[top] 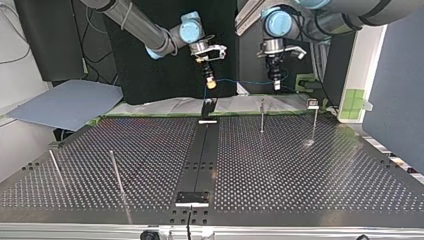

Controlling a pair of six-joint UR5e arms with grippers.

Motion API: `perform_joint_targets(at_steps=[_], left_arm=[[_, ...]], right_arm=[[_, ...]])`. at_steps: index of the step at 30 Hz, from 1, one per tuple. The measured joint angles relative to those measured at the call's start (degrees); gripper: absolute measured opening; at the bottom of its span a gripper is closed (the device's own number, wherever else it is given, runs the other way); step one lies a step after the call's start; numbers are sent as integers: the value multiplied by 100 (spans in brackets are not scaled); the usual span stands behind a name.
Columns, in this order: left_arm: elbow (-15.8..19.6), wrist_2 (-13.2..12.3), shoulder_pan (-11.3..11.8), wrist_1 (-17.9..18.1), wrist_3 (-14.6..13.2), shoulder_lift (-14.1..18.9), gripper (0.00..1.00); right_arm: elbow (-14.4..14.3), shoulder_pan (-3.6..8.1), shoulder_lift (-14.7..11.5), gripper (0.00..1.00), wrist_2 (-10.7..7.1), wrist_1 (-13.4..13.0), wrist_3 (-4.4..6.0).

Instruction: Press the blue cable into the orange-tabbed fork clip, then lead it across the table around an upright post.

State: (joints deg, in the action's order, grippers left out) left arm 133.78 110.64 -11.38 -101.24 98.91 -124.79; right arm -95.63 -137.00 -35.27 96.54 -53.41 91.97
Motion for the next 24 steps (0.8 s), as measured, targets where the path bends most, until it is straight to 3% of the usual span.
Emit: perform_joint_targets(at_steps=[7, 15, 20, 24], left_arm=[[-147, -143, 250, 4, 105, -194, 0], [-592, -416, 591, -32, 266, -646, 0], [-847, -425, 670, -62, 285, -901, 0], [-1046, -413, 725, -68, 292, -1101, 0]], right_arm=[[336, -79, 190, 0, -126, 69, 4], [612, -95, 229, 0, -156, 169, 2], [813, -86, 336, 0, -160, 335, -44], [981, -60, 486, 0, -145, 498, -149]])
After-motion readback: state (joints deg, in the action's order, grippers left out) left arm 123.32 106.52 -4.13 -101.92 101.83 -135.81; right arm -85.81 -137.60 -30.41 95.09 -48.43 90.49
